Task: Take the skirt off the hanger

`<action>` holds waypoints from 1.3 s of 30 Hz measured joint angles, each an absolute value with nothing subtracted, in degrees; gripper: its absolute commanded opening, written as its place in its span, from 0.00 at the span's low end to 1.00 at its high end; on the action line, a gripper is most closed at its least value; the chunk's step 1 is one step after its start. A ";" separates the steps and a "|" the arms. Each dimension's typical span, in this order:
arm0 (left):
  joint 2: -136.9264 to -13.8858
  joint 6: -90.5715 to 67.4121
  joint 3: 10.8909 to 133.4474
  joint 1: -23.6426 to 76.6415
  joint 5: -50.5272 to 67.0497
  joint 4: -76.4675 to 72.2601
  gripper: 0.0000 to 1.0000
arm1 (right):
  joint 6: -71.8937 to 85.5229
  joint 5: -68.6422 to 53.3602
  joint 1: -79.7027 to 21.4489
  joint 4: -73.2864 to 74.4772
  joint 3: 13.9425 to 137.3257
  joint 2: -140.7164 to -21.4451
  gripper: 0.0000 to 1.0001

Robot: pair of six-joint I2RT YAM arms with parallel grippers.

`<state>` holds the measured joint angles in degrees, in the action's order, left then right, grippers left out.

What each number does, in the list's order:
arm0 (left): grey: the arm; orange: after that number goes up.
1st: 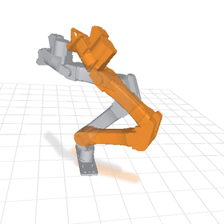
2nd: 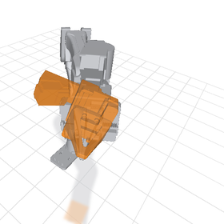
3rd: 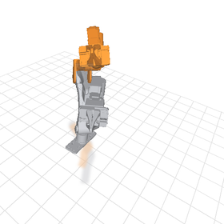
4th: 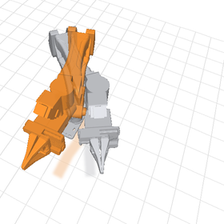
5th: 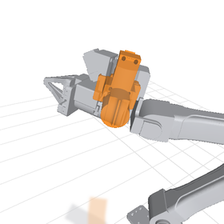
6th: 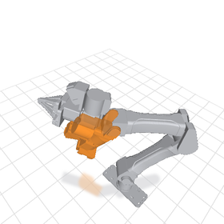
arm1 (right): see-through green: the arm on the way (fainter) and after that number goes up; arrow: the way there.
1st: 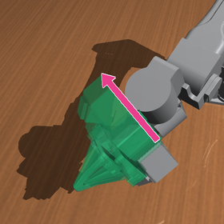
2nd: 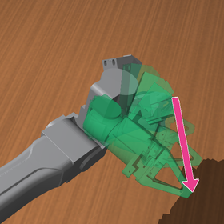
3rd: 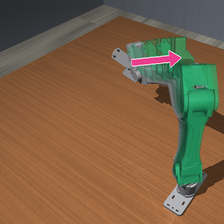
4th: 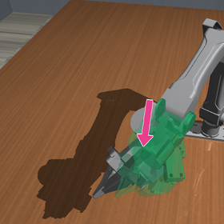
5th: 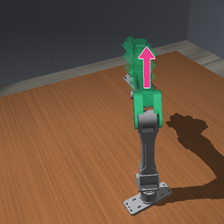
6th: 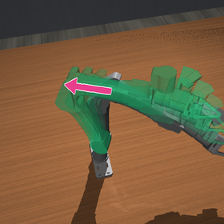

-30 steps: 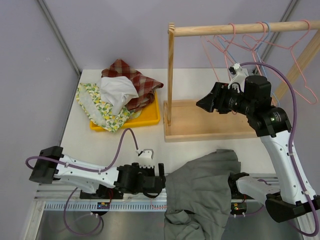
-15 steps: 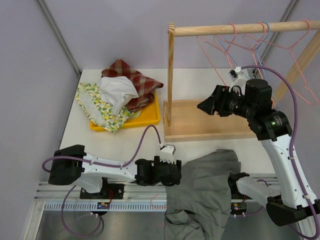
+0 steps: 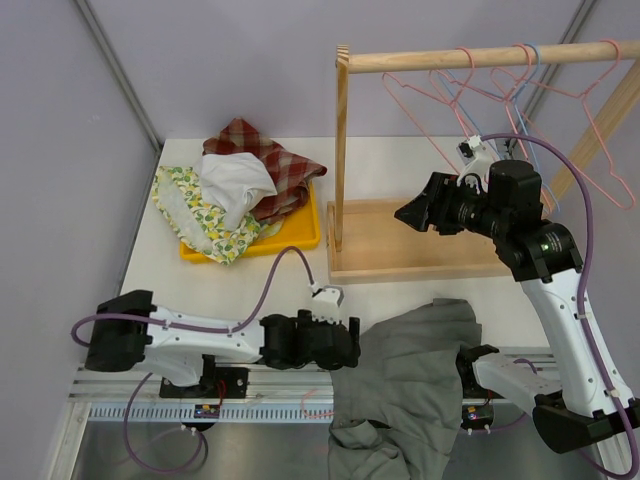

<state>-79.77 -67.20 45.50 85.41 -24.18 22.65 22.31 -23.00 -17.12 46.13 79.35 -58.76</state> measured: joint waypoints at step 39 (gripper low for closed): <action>-84.51 -48.18 64.97 64.31 -20.91 22.72 0.99 | 22.94 -21.96 -17.12 45.30 77.87 -56.14 0.72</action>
<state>-84.51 -48.18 64.97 64.31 -20.91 22.72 22.94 -21.96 -17.12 45.30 77.87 -56.14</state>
